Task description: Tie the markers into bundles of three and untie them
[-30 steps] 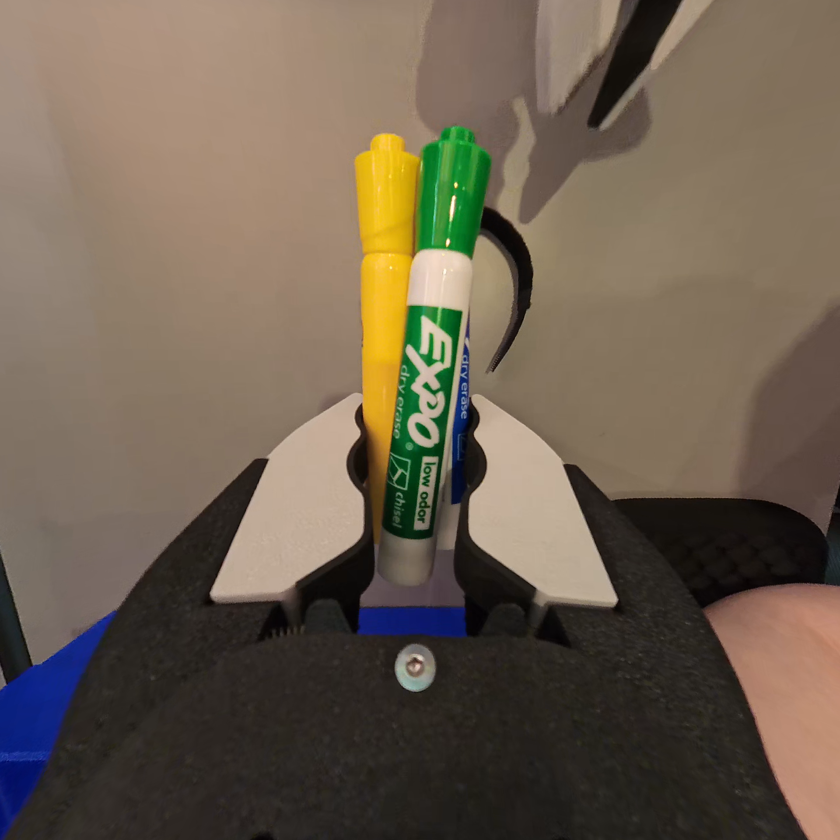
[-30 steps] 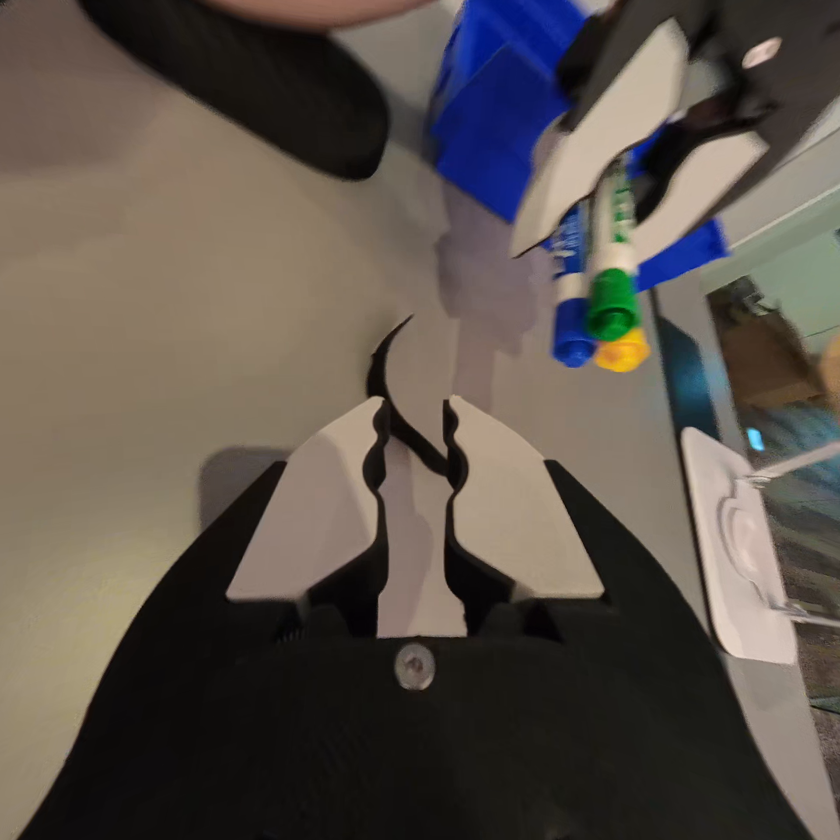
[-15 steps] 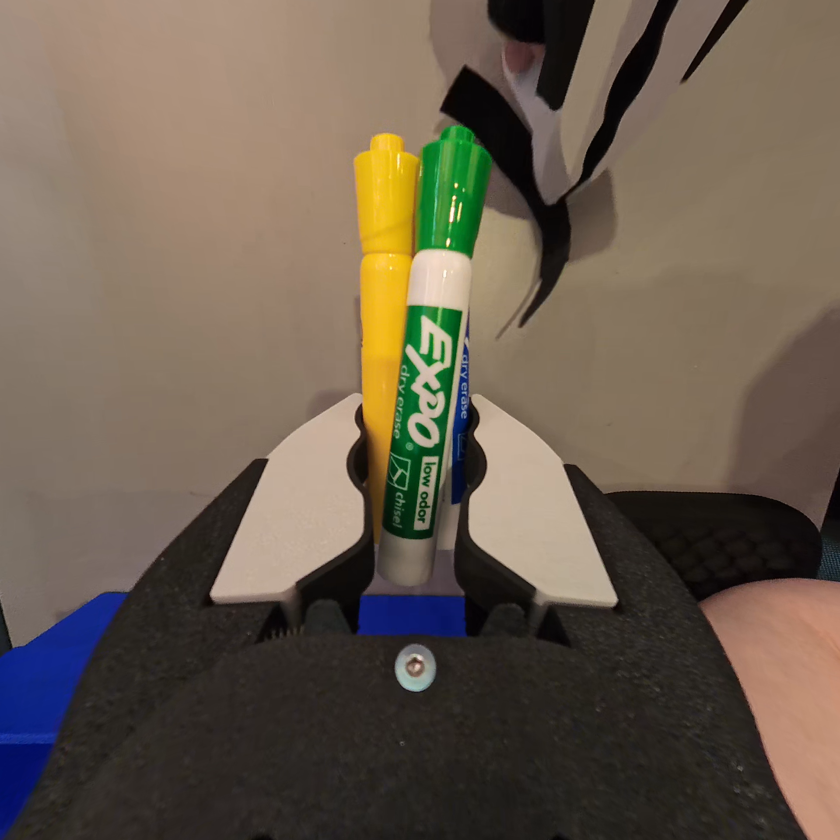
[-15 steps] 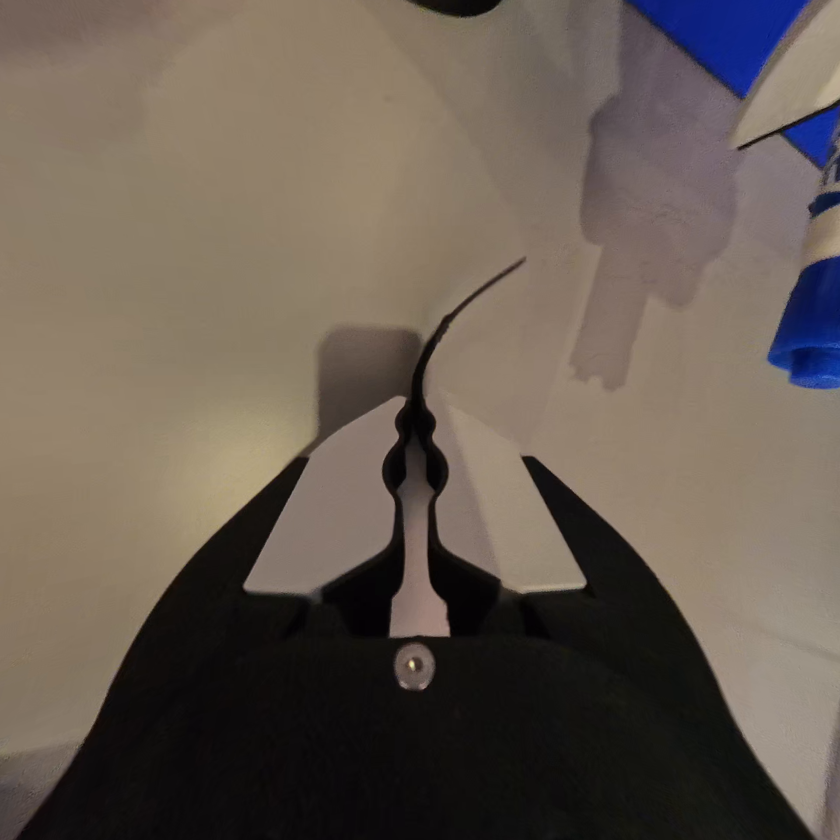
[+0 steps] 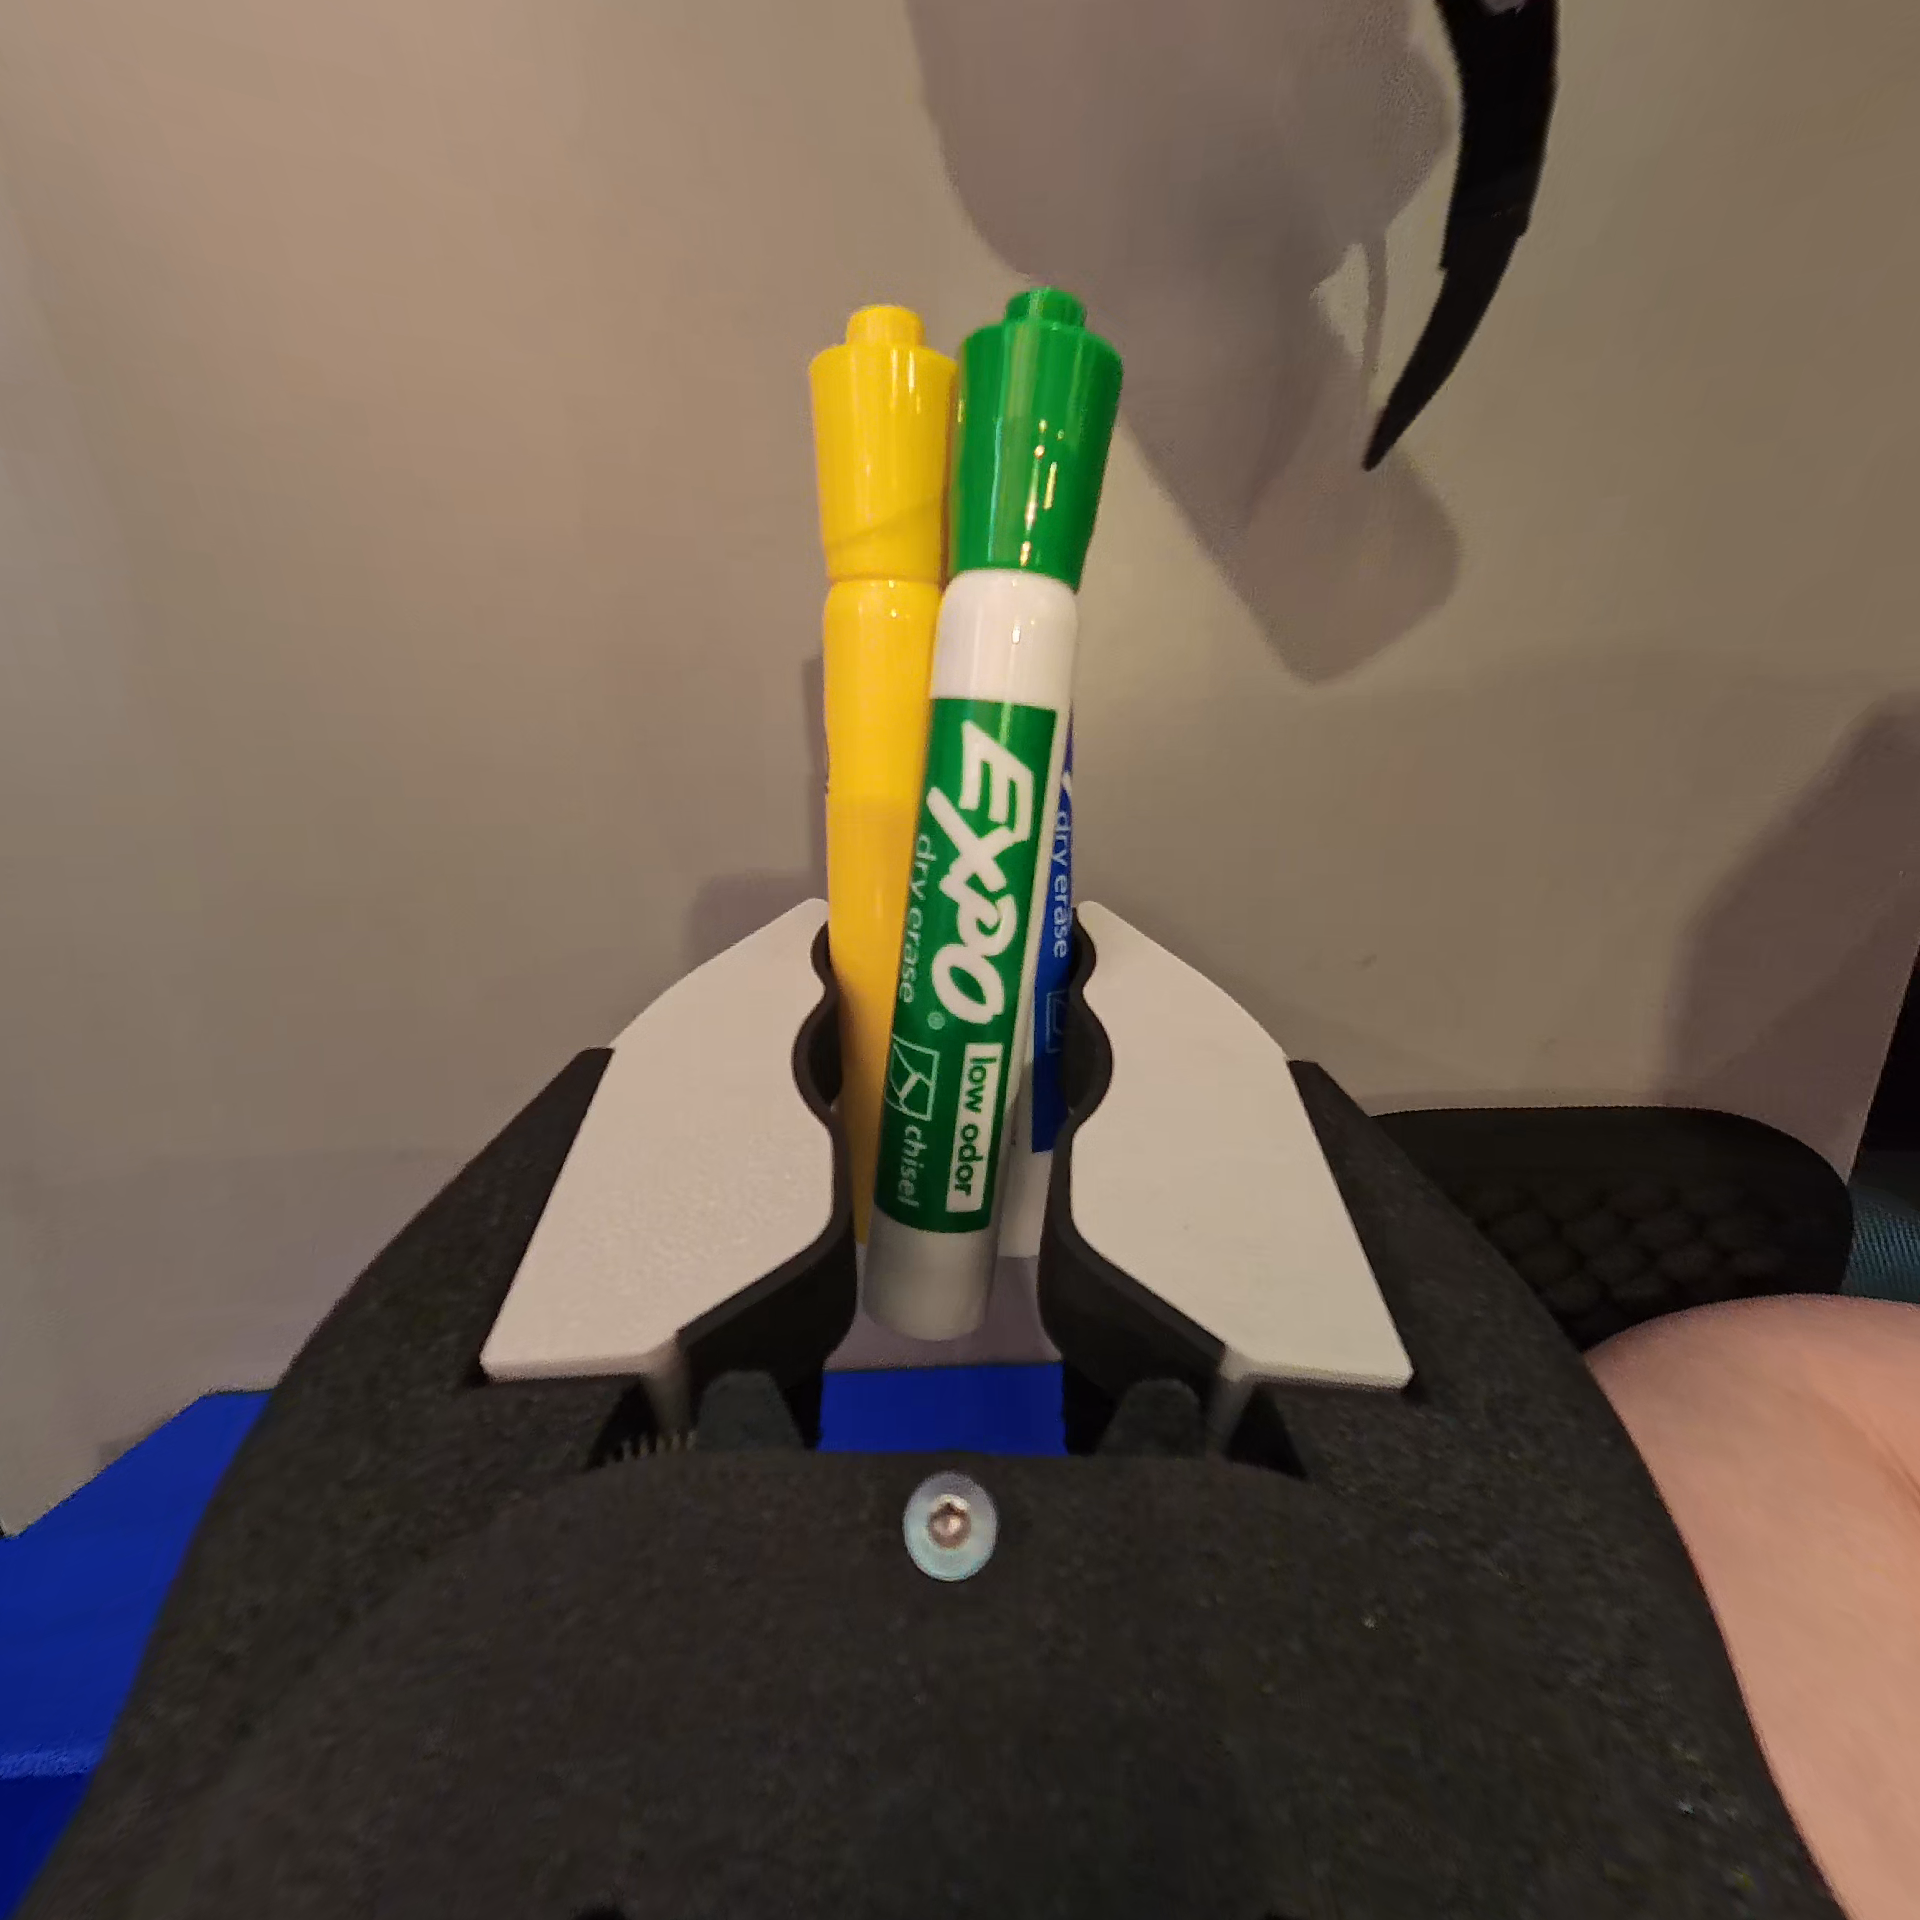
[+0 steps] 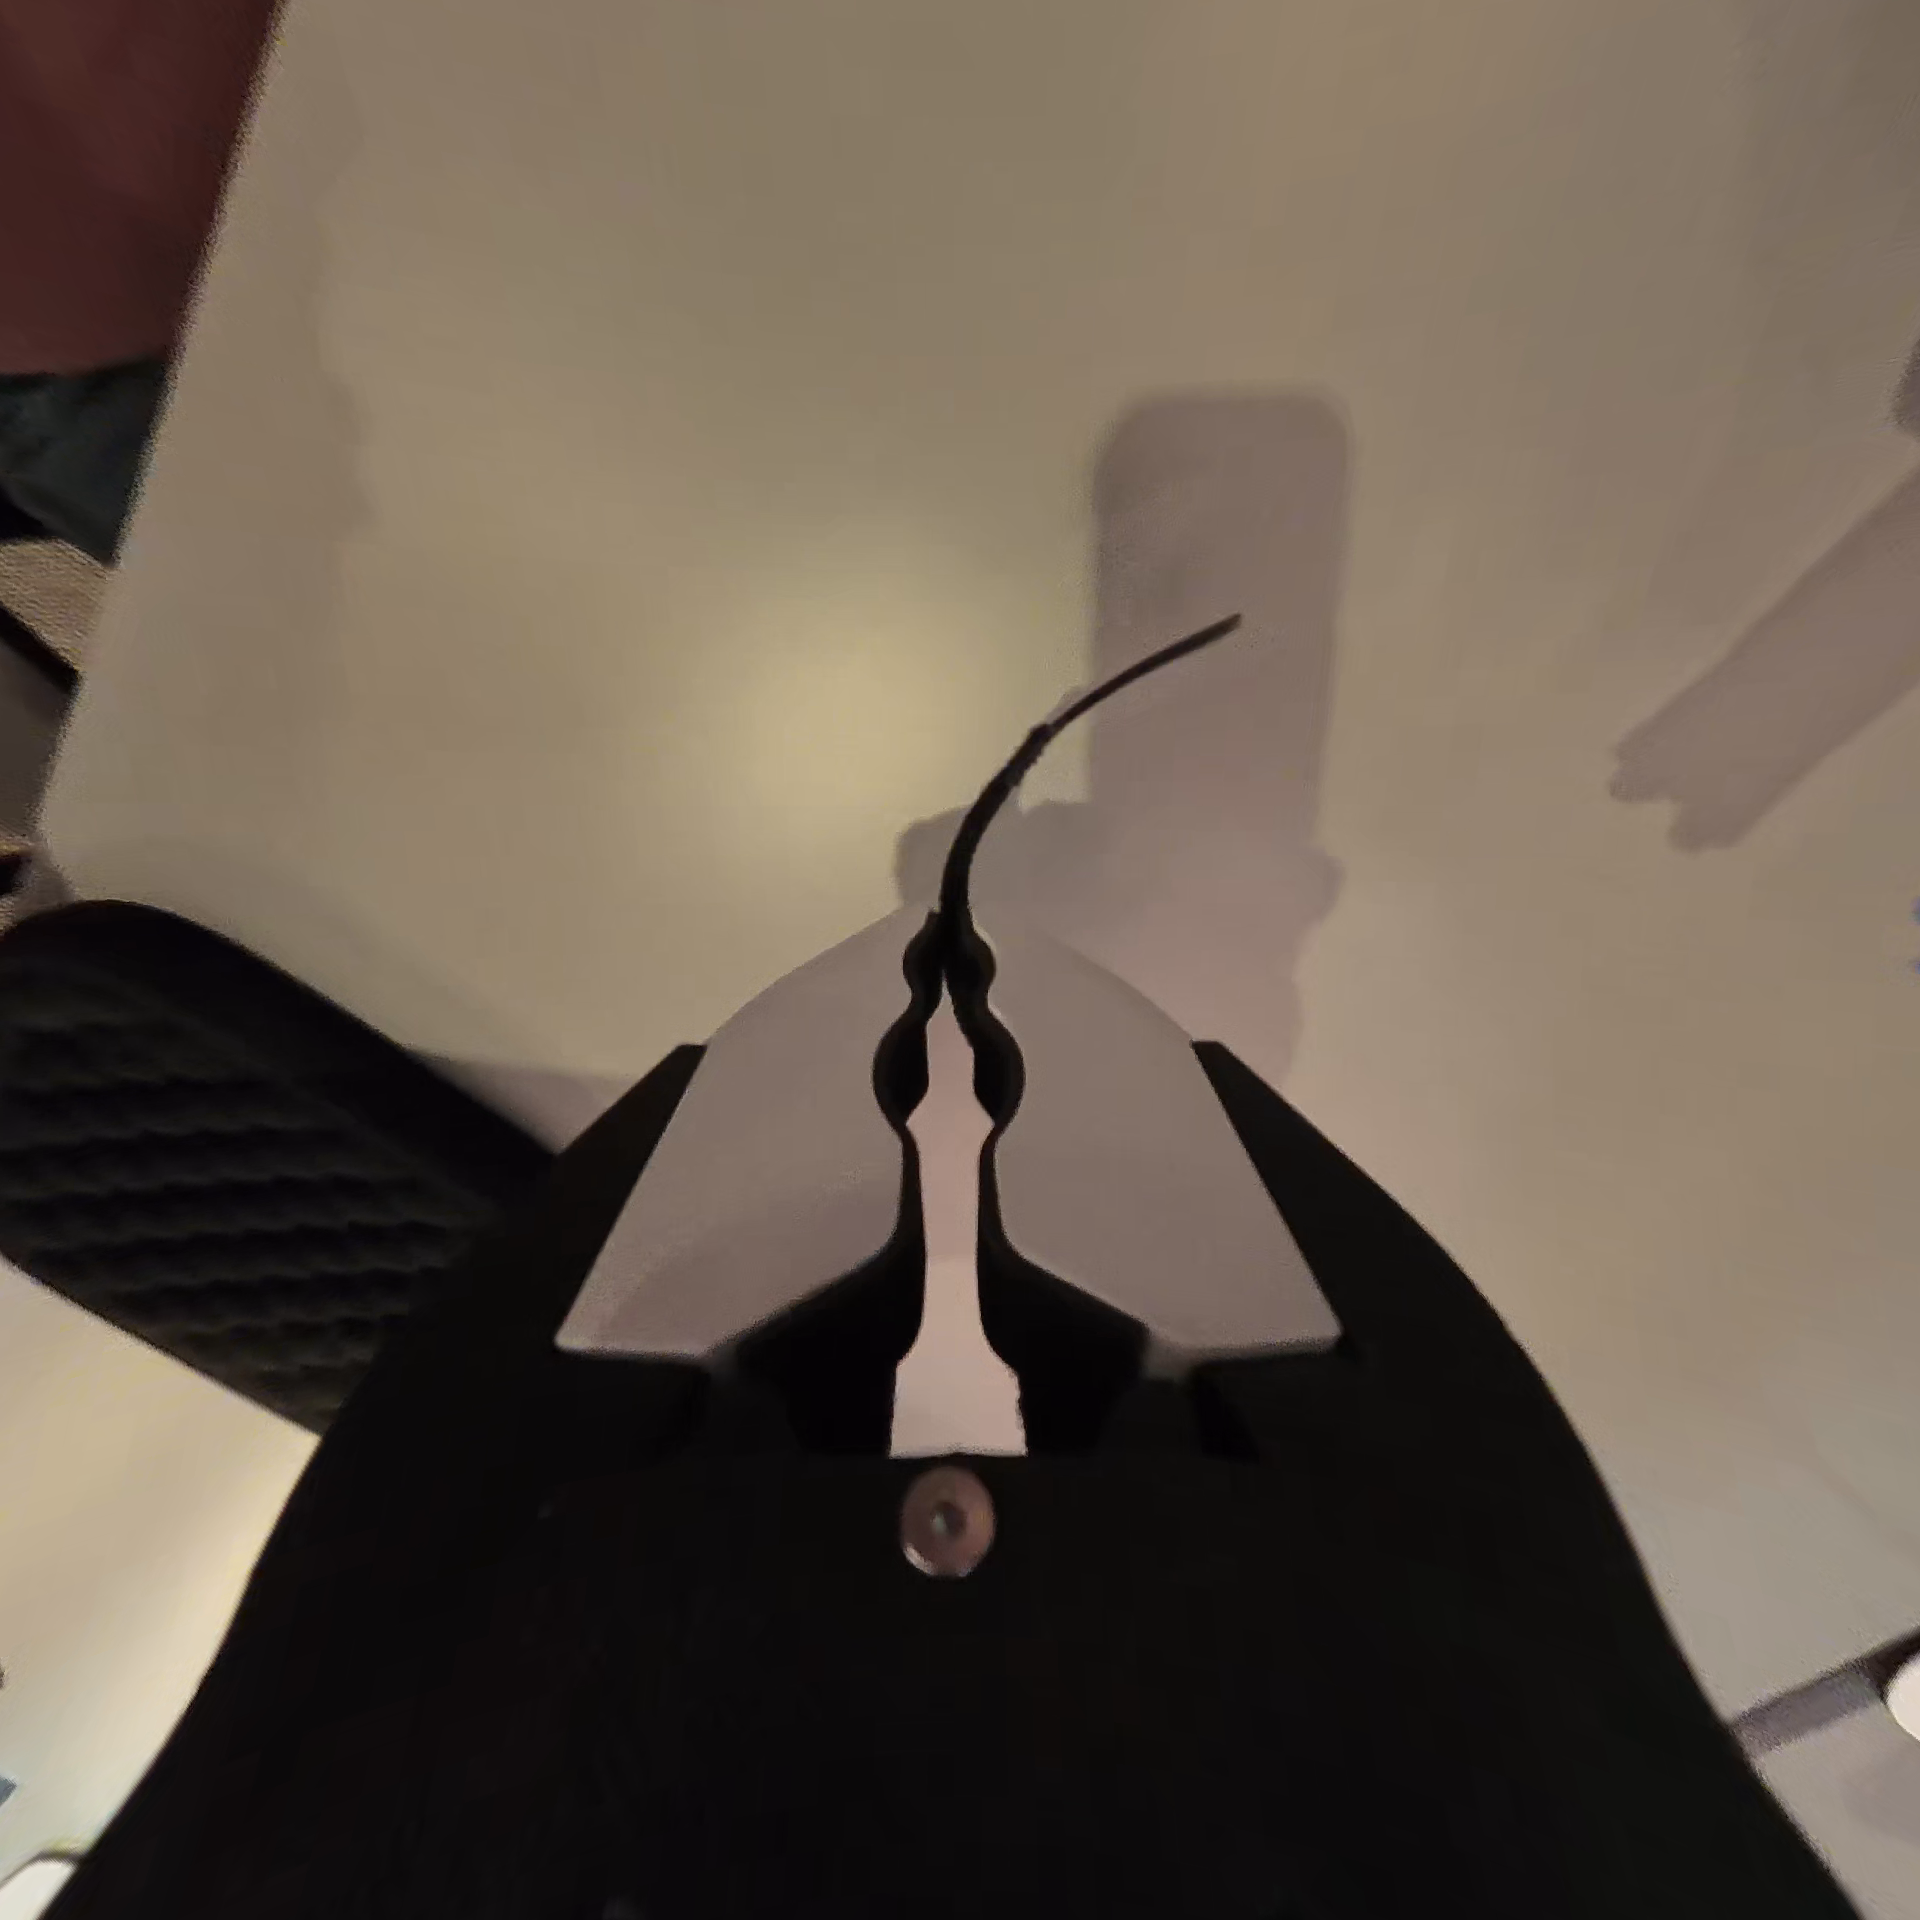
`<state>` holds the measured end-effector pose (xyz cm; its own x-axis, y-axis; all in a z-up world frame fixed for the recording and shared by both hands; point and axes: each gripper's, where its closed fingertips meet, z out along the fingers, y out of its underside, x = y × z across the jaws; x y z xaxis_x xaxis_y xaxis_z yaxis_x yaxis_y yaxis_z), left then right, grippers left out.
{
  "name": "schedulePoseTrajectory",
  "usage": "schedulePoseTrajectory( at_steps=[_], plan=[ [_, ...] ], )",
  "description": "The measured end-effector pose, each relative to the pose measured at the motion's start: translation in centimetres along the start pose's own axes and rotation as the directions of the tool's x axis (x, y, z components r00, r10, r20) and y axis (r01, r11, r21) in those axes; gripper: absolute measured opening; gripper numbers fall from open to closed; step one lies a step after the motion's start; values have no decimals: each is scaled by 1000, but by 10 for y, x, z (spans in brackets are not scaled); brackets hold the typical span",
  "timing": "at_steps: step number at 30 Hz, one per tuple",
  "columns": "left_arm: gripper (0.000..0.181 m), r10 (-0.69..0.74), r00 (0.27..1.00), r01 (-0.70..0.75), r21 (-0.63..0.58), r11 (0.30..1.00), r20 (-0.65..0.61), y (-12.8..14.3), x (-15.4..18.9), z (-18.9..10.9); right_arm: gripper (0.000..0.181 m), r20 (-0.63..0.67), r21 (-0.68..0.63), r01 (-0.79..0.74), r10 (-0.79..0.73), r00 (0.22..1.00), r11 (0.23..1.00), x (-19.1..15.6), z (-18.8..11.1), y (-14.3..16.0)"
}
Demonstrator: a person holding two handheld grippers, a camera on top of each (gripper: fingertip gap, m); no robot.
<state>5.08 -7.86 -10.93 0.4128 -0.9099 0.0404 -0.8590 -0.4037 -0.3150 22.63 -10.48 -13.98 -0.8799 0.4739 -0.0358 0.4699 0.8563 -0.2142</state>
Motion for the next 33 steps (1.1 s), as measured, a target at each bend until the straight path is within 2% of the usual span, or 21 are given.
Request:
schedulePoseTrajectory(
  at_steps=[3, 6, 8, 11, 13, 16, 19, 21, 26, 30, 33],
  plan=[
    [39, 33, 999, -33, -22, 999, -28, -4, 7, 8, 4, 22, 82, -12, 10, 1000, 997, 6, -23, -18],
    [39, 65, 997, -66, -30, 997, -46, -11, 13, 13, 4, -43, 149, 38, -32, 999, 988, 18, -51, -38],
    [39, 81, 995, -83, -35, 996, -56, -13, 17, 16, 4, -103, 119, 80, -67, 992, 990, 27, -63, -45],
    [39, 89, 993, -92, -39, 995, -73, -17, 20, 20, 4, -206, 8, 153, -148, 967, 988, 41, -69, -48],
    [39, 92, 993, -95, -45, 994, -80, -17, 21, 22, 4, -203, -52, 157, -165, 965, 986, 41, -66, -45],
    [39, 76, 995, -80, -51, 996, -68, -12, 17, 20, 4, -95, -10, 102, -102, 990, 995, 24, -55, -42],
    [39, 50, 997, -52, -45, 998, -58, -8, 13, 16, 4, 145, 28, -13, 9, 989, 1000, -6, -32, -33],
    [39, 44, 998, -46, -40, 998, -54, -6, 12, 14, 4, 238, 31, -53, 44, 970, 998, -14, -14, -27],
    [39, 48, 997, -49, -30, 998, -56, -5, 13, 10, 4, 362, 57, -107, 80, 929, 993, -18, 16, -18],
    [39, 37, 998, -39, -39, 998, -56, -2, 11, 11, 4, 488, 127, -197, 111, 865, 972, -19, 22, -22],
    [39, 38, 997, -40, -34, 999, -60, -2, 12, 10, 6, 519, 93, -261, 177, 836, 961, -9, 31, -13]
  ],
)
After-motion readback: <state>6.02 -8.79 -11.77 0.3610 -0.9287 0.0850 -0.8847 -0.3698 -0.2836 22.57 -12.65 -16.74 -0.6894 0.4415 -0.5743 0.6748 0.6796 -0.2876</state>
